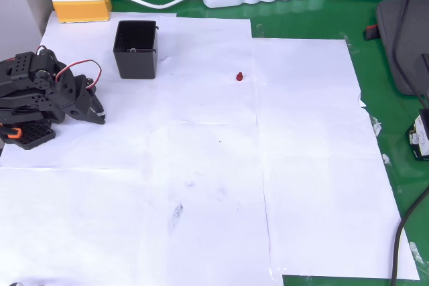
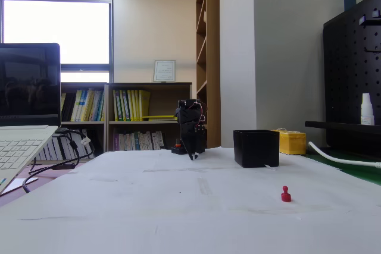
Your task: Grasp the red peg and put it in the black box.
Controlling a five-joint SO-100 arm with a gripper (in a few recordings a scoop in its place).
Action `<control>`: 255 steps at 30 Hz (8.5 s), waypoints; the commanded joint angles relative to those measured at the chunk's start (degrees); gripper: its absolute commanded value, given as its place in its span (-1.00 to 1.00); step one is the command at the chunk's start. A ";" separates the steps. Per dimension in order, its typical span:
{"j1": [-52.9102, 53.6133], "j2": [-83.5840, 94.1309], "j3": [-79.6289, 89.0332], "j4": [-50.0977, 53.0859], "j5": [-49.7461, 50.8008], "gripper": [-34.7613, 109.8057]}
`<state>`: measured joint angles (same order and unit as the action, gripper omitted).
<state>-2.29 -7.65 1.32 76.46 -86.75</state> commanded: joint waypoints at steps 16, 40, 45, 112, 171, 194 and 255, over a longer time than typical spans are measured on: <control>-1.14 -5.27 -4.75 5.01 -0.62 -0.51; 1.32 39.73 -4.22 -56.51 -2.99 -0.52; 0.35 71.81 -3.96 -100.55 -3.52 -0.52; -11.25 137.55 47.20 -139.75 -1.49 -0.52; -11.60 159.61 95.10 -124.37 -2.64 0.04; -12.66 162.33 105.73 -113.12 -2.37 0.04; -13.54 161.54 105.56 -107.93 -4.75 -0.36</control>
<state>-14.68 154.95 106.44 -32.61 -90.79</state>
